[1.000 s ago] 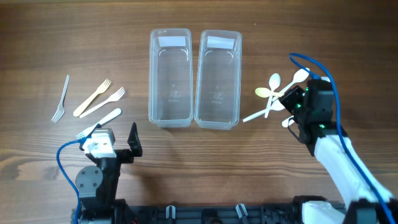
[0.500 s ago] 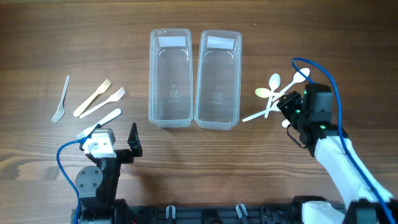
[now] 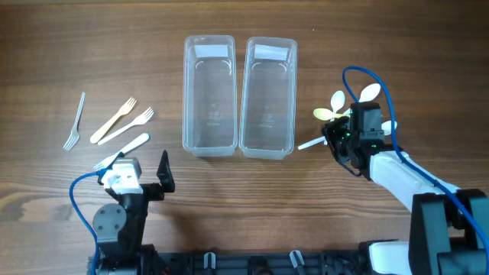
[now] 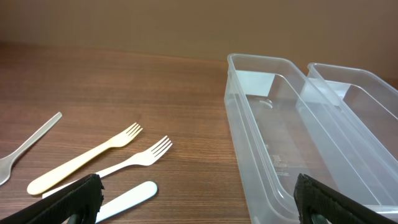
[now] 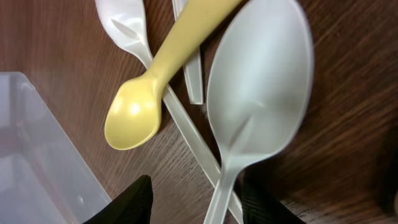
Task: Pack container
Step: 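Close the right gripper on a white spoon handle and lift, then carry the white spoon into the right container and release, then move the right gripper back over the remaining spoons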
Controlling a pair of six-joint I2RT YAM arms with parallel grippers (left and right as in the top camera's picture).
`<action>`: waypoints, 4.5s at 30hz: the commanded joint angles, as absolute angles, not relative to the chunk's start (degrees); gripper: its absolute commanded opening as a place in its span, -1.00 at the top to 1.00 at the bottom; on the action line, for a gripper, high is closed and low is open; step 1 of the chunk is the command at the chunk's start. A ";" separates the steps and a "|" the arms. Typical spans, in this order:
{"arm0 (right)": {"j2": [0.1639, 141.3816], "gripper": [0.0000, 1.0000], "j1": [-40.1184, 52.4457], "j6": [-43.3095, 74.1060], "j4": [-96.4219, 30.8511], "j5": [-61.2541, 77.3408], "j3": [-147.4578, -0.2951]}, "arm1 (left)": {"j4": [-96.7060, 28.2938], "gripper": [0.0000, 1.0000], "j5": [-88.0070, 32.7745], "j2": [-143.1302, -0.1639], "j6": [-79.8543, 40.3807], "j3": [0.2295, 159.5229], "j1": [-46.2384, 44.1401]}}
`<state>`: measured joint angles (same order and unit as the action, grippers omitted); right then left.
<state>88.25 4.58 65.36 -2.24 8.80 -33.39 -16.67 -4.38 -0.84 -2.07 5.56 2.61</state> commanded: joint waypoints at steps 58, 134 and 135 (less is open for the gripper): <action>73.34 0.92 16.40 16.88 16.25 23.81 -35.48 | -16.49 -1.00 -4.89 -0.38 -1.96 5.13 2.35; 104.92 -0.82 -13.93 51.42 -36.64 2.63 -53.89 | -16.49 -0.99 -4.89 -0.38 -1.96 5.13 2.35; 106.61 -0.82 -13.93 51.37 -35.99 2.63 -53.89 | -16.49 -0.99 -4.86 -0.38 -1.96 5.13 2.35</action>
